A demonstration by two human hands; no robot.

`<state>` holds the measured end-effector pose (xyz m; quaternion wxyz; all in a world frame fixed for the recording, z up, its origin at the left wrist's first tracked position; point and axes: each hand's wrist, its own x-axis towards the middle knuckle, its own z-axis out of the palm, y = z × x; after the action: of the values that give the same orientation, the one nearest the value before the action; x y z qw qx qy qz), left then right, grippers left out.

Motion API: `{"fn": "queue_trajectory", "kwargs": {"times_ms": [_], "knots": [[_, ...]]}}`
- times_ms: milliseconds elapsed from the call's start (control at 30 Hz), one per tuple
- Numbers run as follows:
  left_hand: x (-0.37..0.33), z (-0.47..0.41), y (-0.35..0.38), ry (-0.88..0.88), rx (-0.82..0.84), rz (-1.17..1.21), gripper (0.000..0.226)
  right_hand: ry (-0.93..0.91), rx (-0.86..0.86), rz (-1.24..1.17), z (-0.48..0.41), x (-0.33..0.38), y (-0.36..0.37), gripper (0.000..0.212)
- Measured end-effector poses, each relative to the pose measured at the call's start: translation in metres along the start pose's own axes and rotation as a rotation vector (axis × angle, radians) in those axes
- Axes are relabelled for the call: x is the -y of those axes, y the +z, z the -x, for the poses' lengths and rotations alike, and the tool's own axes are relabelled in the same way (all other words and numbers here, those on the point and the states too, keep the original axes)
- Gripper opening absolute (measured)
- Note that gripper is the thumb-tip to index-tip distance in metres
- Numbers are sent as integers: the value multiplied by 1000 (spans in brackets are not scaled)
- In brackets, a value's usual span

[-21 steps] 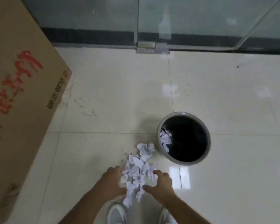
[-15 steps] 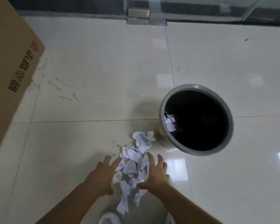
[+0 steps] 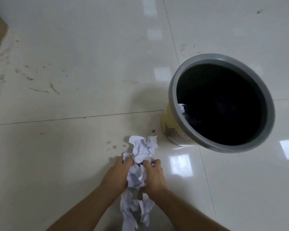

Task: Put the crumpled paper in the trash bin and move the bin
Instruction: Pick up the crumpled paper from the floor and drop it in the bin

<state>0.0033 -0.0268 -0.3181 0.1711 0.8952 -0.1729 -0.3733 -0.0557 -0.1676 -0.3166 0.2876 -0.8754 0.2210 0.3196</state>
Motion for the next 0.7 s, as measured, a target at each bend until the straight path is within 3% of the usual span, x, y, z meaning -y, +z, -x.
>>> {"fn": "queue_trajectory", "kwargs": {"times_ms": [133, 267, 467, 700], "knots": [[-2, -4, 5, -16, -14, 129, 47, -49, 29, -56, -4, 9, 0, 72], [-5, 1, -18, 44, -82, 224, 36, -208, -2, 18, 2, 31, -12, 39], [4, 27, -105, 5, -331, 215, 40, -422, -121, 9, 5, 99, -51, 42], [-89, 32, -263, 164, -645, 46, 38, -665, -467, -103, 37, 164, -221, 30]]}}
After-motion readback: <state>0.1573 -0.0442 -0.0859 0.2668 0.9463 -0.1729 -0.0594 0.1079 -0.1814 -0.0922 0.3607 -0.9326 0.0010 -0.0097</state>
